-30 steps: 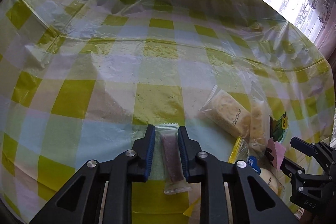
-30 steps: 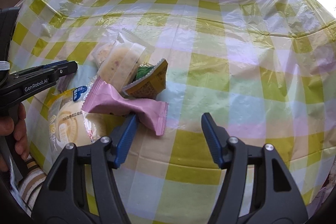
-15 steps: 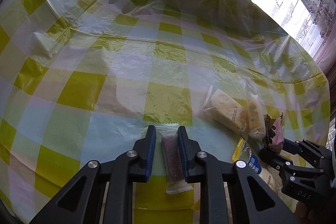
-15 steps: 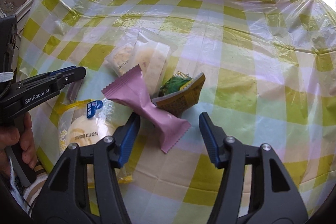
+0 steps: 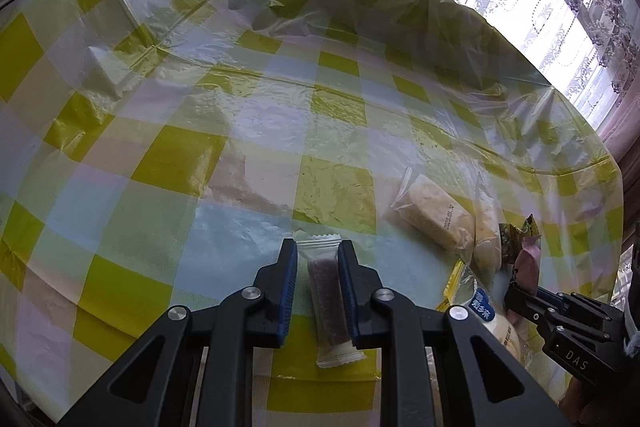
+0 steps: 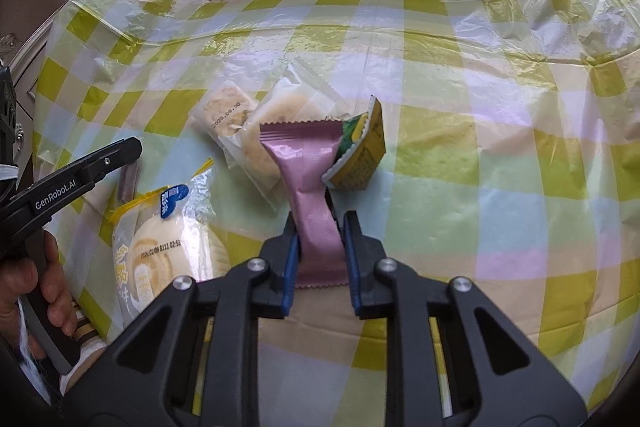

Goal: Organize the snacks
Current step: 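Lift the pink-wrapped bar with the right tool while the left tool lifts the brown bar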

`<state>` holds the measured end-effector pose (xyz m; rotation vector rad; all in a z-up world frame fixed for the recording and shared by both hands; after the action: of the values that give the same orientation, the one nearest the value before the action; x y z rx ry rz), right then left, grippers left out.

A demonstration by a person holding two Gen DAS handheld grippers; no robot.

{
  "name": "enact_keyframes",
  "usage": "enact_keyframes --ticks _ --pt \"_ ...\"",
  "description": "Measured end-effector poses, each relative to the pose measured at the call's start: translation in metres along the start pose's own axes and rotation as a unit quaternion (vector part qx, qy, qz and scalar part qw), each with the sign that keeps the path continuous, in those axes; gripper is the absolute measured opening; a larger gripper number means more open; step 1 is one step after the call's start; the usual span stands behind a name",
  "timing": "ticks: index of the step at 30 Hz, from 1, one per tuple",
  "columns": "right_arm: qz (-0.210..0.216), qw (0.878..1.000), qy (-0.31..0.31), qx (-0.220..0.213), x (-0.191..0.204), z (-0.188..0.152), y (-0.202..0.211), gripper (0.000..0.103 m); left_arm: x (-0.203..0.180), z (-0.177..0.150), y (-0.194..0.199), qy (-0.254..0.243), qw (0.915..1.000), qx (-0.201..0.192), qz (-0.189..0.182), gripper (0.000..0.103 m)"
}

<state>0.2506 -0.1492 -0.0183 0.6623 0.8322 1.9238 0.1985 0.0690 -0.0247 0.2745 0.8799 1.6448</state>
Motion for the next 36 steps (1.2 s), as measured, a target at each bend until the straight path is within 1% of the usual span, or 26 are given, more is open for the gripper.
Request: enact_keyframes --ticks 5,19,20,21,27,29,33,35,36 --pt "-0.005 1.0 -0.017 -0.011 -0.004 -0.005 0.016 0.023 -0.004 -0.002 0.008 -0.004 1.0 -0.009 -0.001 0.022" --pt "-0.029 0.999 -0.034 -0.024 -0.012 -0.026 0.051 0.023 -0.022 -0.01 0.047 -0.007 0.9993 -0.035 -0.012 0.02" --pt "-0.03 0.999 -0.036 -0.024 -0.014 -0.029 0.054 0.023 -0.024 -0.011 0.05 -0.008 0.9992 -0.036 -0.013 0.002" --pt "-0.031 0.998 -0.038 -0.025 -0.015 -0.031 0.056 0.023 -0.027 -0.012 0.054 -0.01 0.9992 -0.036 -0.014 0.001" --pt "-0.038 0.997 -0.053 -0.033 -0.025 -0.045 0.076 0.023 -0.042 -0.02 0.069 -0.025 0.9987 -0.036 -0.026 0.001" --pt "-0.04 0.997 -0.056 -0.033 -0.029 -0.05 0.082 0.023 -0.04 -0.022 0.07 -0.019 0.9989 -0.031 -0.029 0.001" --pt "-0.041 0.997 -0.063 -0.036 -0.036 -0.061 0.097 0.023 -0.02 -0.025 0.07 0.012 0.9998 -0.015 -0.012 0.004" --pt "-0.044 0.996 -0.069 -0.036 -0.042 -0.068 0.104 0.023 -0.012 -0.026 0.068 0.019 0.9998 -0.006 -0.002 0.005" --pt "-0.046 0.996 -0.071 -0.036 -0.046 -0.071 0.107 0.023 -0.01 -0.026 0.066 0.018 0.9998 -0.001 0.002 0.008"
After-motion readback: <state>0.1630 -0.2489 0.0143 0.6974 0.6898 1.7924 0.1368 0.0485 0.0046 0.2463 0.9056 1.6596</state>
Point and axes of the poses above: each gripper's, at about its wrist camera, not at the fingertips, and y roughly against the way its jaws point, x to its left, z to its top, the point moved 2 cm from there along -y, roughly the way its jaws point, and after that the axes turned 8 degrees about -x, right-handed, at the moved point
